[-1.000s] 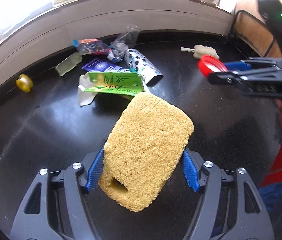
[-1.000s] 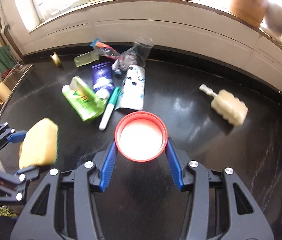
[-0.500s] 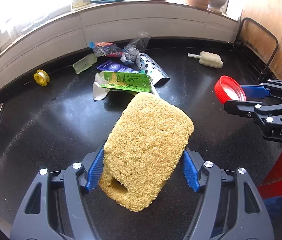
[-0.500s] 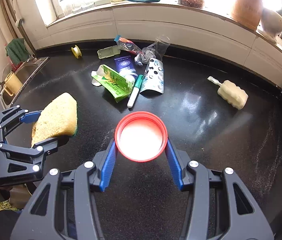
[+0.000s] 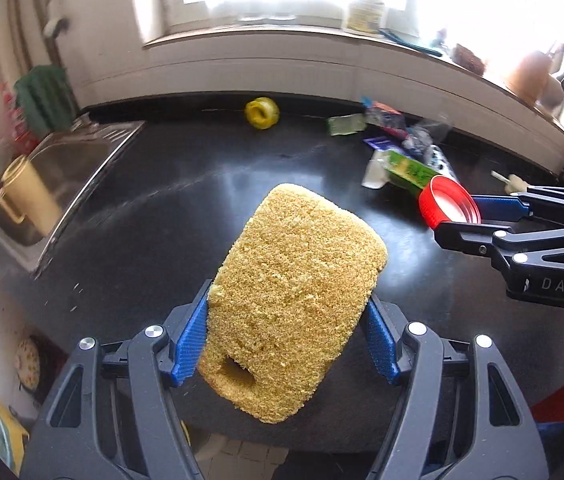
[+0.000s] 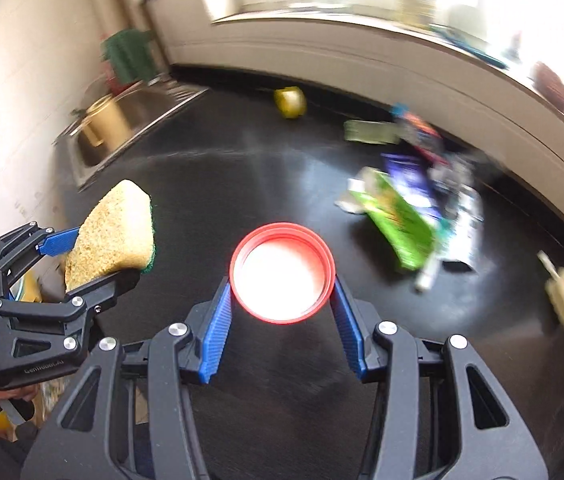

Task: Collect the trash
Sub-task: 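Carry sponge and red cap to the bin and open both tools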

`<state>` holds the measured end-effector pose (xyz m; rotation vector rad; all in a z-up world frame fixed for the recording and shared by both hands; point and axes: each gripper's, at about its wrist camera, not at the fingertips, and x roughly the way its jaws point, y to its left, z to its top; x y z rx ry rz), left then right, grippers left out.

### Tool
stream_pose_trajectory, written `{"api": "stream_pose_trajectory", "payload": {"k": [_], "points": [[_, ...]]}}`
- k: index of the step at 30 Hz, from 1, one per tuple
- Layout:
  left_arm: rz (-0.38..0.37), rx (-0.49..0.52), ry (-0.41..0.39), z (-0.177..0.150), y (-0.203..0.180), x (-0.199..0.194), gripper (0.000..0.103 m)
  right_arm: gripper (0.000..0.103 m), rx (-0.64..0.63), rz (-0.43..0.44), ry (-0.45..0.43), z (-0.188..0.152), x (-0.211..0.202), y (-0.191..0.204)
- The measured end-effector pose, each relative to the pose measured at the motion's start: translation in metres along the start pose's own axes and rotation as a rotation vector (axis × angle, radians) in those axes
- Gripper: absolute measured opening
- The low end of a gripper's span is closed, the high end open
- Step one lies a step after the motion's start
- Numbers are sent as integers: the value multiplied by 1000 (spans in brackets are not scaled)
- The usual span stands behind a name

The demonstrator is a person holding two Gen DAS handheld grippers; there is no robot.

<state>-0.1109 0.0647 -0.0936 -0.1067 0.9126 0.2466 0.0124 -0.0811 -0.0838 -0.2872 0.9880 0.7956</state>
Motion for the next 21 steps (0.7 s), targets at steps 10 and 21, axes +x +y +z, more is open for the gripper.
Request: {"api": "stream_pose_trajectory", "payload": {"k": [10,21], "points": [[266,-433,80,-115,143,-39,67,49,-378,314,172,14,90,189],[321,-717,157,-241,250,-23,67,49,-628,460,351,-14,169,349]]}}
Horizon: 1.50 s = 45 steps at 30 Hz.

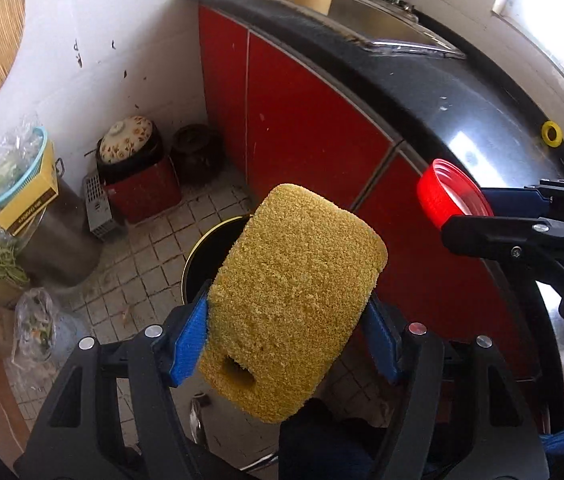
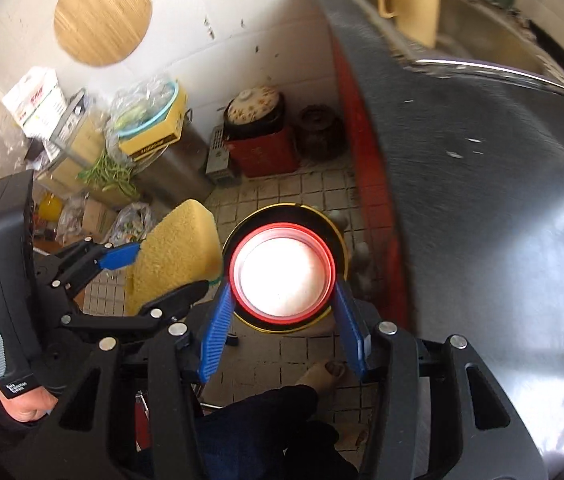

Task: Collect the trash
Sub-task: 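Carry sponge and red cap to the bin and open both tools, then grasp the green juice box with the left tool while the right tool grasps the white foam brush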

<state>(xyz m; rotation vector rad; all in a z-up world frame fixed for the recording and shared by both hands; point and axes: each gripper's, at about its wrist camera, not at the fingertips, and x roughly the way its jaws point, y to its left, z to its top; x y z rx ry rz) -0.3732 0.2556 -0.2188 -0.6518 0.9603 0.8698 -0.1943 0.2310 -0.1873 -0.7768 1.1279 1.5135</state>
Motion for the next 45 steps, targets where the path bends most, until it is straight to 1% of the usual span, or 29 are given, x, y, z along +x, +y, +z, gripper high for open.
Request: {"api": "stream_pose_trajectory", "payload": {"k": [2,4,6,9,13,15,16,17,21,22,23,24,27,29,31,32,33,35,38,39,40,42,45], "points": [[-12,-16,28,-1,15,19,67,49,-27,-9,26,11,23,5],[-1,-14,51,-1,24,35,67,49,-57,-25,56,16,43,11],[-5,-13,67,-2,22,42,67,49,-76,-42,79,25,59,14],[-6,-1,70,-4,26,50,68,49,-80,-52,105,28,71,10],[-37,0,75,-3,30,58,71,49,-76,-59,120,39,82,8],[-42,4,72,-2,31,59,81,55,-84,-61,127,43,87,11],[-39,8,72,-2,30,60,83,64,-85,-63,123,45,88,11],[-38,11,71,-1,31,62,86,68,-87,-67,115,46,86,11],[-26,16,84,0,31,60,87,69,-85,-56,97,47,78,13],[-25,19,80,0,30,58,88,69,-89,-56,82,47,70,14],[-21,33,73,0,28,53,92,70,-89,-56,72,46,62,14],[-9,47,70,1,25,50,94,70,-86,-49,59,45,54,15],[18,105,77,7,9,33,94,77,-64,-49,-20,34,4,10],[20,137,56,14,-8,14,96,86,-31,-61,-77,23,-33,0],[0,178,36,22,-35,-8,96,90,32,-89,-144,6,-76,-18],[-15,202,31,27,-50,-17,96,91,62,-110,-169,-4,-94,-28],[-34,223,31,30,-64,-24,96,93,104,-148,-200,-18,-117,-42],[-96,289,9,38,-103,-39,96,94,179,-216,-241,-44,-149,-63],[-193,419,-23,46,-174,-55,96,94,334,-351,-303,-97,-200,-102],[-221,472,-25,48,-199,-59,96,94,405,-403,-326,-121,-218,-116],[-256,536,-30,49,-229,-63,96,94,455,-437,-341,-139,-230,-125],[-309,631,-30,47,-275,-68,96,94,588,-528,-375,-187,-259,-144],[-368,748,-25,38,-337,-73,96,94,736,-612,-407,-249,-285,-161]]}}
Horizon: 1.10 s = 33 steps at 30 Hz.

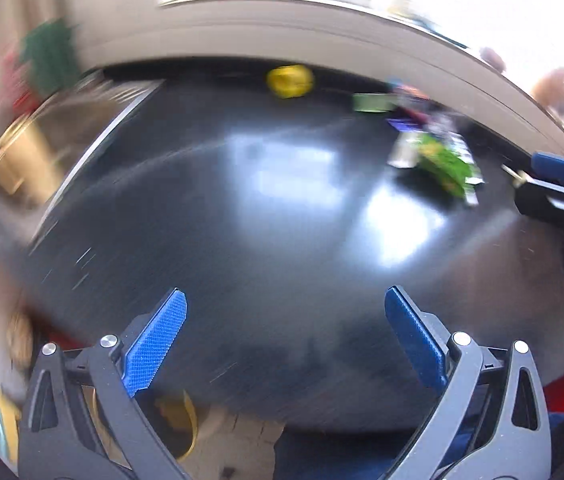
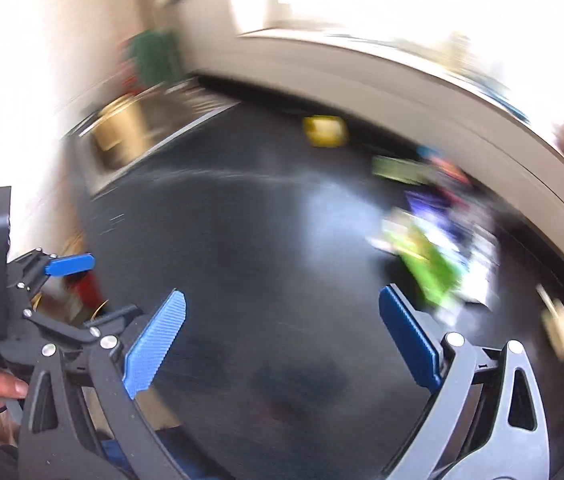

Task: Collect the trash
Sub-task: 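Grasp the green juice box with the left tool while the right tool grasps the white foam brush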

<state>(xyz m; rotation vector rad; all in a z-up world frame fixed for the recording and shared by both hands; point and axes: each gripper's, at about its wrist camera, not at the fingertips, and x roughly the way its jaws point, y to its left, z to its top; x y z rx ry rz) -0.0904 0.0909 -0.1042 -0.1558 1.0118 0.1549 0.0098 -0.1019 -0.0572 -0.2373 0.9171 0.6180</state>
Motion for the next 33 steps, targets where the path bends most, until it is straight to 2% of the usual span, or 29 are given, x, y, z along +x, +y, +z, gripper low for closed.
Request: {"api": "stream_pose_trajectory", "payload": {"k": [3,6,12,19,23,28,33], "points": [[-39,106,14,23,-52,14,96,94,137,-93,-11,-26,-20,-58],[-75,153,36,36,-87,23,96,94,235,-155,-19,-48,-36,-100],[-114,170,87,49,-126,39,96,94,324,-220,-33,-72,-55,-138],[-142,97,142,67,-158,69,96,94,364,-248,-15,-81,-44,-177],[-149,-12,175,89,-171,99,96,94,370,-271,-5,-79,-33,-213],[-98,-79,197,114,-188,136,96,94,345,-301,32,-73,-7,-273],[-67,-196,222,127,-185,169,96,94,286,-323,93,-66,33,-331]]}}
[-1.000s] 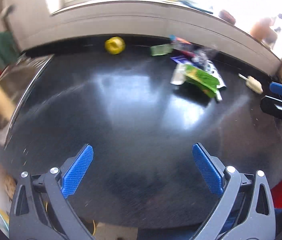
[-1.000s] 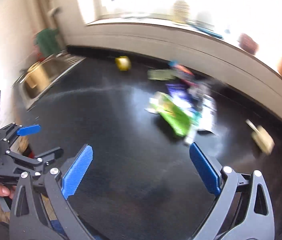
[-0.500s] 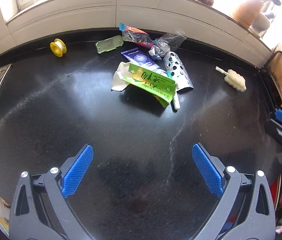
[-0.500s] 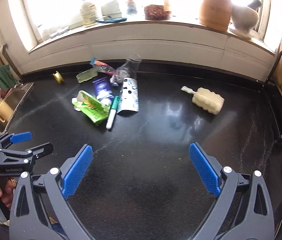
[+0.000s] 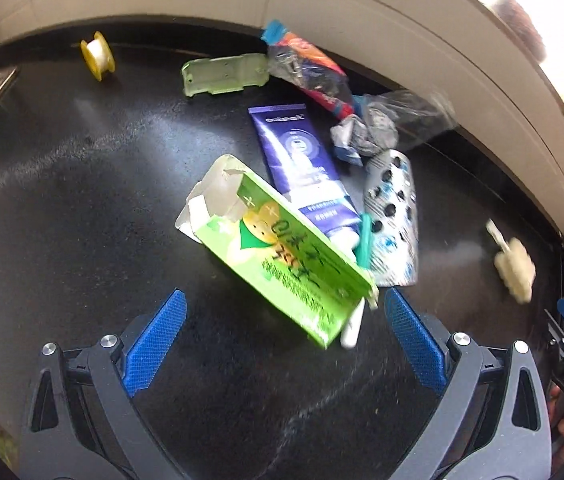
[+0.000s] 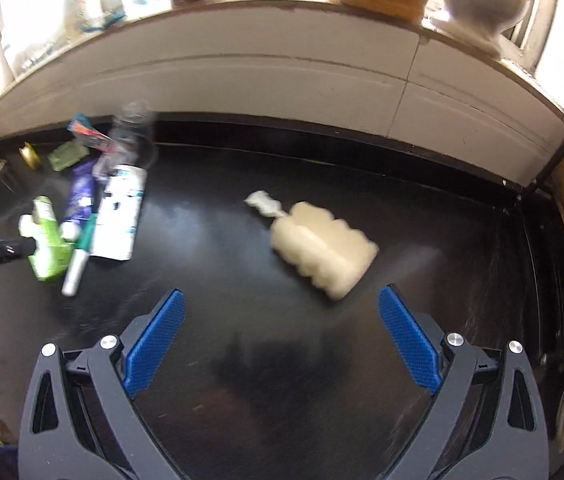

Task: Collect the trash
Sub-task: 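Grasp the green juice box with the left tool while the right tool grasps the white foam brush, then carry juice box and foam brush to the bin and release both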

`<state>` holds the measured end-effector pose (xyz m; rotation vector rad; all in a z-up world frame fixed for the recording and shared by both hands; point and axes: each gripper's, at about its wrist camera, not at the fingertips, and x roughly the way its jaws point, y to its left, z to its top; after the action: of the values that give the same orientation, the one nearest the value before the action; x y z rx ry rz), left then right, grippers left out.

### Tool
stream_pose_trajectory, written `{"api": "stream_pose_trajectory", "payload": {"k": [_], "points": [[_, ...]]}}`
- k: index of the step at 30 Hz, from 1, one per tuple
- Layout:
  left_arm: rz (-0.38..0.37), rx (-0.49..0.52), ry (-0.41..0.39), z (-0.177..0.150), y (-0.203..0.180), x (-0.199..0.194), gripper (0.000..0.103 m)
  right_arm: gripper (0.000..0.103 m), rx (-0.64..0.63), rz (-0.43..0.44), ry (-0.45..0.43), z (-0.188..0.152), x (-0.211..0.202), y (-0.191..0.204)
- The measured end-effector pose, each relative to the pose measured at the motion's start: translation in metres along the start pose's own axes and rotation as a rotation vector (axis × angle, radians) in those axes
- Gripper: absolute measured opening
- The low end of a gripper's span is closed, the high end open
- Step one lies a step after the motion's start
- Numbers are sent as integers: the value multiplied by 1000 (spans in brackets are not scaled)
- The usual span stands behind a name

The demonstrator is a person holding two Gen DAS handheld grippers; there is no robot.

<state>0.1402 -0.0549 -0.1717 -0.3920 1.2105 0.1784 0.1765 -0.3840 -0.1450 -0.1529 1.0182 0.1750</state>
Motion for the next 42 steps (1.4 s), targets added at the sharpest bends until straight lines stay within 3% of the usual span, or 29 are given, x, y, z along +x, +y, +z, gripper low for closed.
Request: {"api": "stream_pose_trajectory", "payload": {"k": [5,12,13,17,18,20,23,32,42], "points": [[1,-111,5,14,9,16,96,94,-81,-16,44,20,50,-21],[22,-117,27,23,6,38,95,93,-104,32,93,31,86,-28],[9,-118,25,23,8,37,92,87,-93,49,104,30,89,-28],[-26,-88,27,18,10,32,58,61,-70,89,90,22,85,-25],[-23,-76,30,16,10,30,49,56,-64,94,92,21,83,-23],[-12,-46,29,12,10,26,41,37,-42,97,99,15,76,-19],[-9,28,9,5,11,13,34,29,-1,117,108,6,63,-9],[14,274,-63,-37,31,-49,33,29,81,162,62,-31,-20,51],[35,334,-93,-80,79,-91,33,29,8,205,23,-61,-84,130]]}}
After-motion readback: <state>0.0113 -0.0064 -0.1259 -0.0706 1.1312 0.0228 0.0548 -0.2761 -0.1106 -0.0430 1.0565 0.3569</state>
